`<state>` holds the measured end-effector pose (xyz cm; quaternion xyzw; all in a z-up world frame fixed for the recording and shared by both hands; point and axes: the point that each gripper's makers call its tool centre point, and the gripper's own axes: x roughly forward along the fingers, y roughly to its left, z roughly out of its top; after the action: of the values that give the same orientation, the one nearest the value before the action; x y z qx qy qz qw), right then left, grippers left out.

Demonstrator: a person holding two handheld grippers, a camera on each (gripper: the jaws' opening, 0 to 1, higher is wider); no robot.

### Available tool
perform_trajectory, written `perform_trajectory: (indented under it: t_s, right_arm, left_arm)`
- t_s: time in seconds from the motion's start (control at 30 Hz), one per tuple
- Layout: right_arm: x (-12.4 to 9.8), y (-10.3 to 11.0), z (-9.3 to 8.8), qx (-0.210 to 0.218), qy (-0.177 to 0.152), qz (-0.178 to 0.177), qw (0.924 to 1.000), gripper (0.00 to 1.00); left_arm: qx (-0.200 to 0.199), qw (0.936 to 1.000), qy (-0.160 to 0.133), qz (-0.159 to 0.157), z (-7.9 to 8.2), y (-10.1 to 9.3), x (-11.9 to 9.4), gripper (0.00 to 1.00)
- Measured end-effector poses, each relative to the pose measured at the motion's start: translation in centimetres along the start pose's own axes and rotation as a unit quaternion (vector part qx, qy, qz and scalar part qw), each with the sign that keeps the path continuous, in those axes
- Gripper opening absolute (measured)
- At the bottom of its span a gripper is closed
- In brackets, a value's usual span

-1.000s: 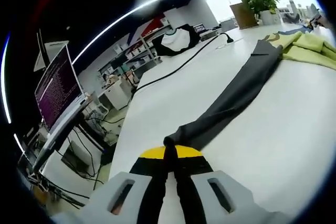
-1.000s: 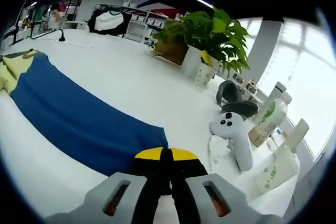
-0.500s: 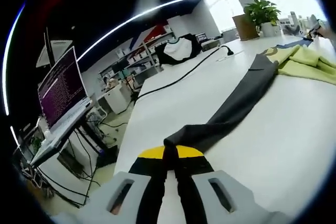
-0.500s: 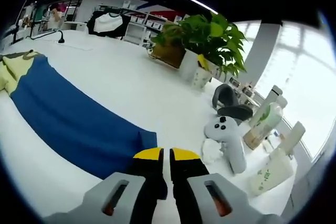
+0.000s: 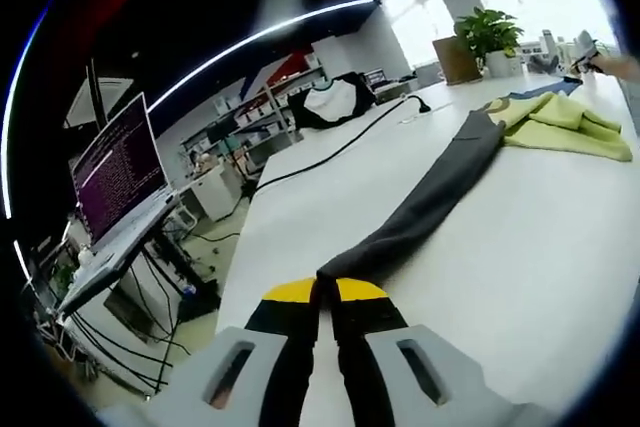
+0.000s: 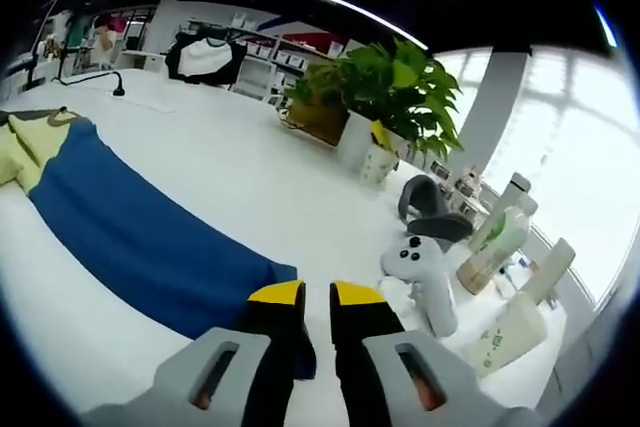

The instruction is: Fold the garment on the visible template until the final outline fits inside the template.

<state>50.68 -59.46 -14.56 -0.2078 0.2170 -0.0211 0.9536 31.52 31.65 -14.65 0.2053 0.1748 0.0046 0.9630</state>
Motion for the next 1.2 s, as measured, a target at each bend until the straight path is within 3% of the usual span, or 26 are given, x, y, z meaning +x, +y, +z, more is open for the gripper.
perform_trajectory:
  t_s: [0.4,0.8,0.9,1.0,1.2]
  right_arm:
    - [-0.8,0.0,1.0,0.009,-0.016,0.003,0.9998,0.14]
    - [-2.1,0.6,2.3,-0.01,-0.035,-0.002,0.9993,0.26]
    - [-2.7,0.9,3.1,-0.022,-0.048,-0.001,0.9986,0.3]
    - [-3.1,0.6,3.6,-0.022,-0.057,-0.008,0.9981,0.32]
    - [-3.8,0.9,4.0,-0.024,-0.065,-0.007,0.9976,0.44]
  left_arm:
    - [0.015,0.9989,0.035,-0.027,-2.0,-1.3,-1.8,0.04]
    - [-0.001,0.9985,0.05,-0.022,-2.6,-1.5,-3.0,0.03]
    - [-0.016,0.9992,0.034,-0.01,-1.9,-1.2,-3.5,0.03]
    - [-0.048,0.9984,-0.029,-0.012,0.4,-1.4,-3.9,0.03]
    - [-0.045,0.9977,-0.046,-0.021,1.3,-2.4,-4.5,0.04]
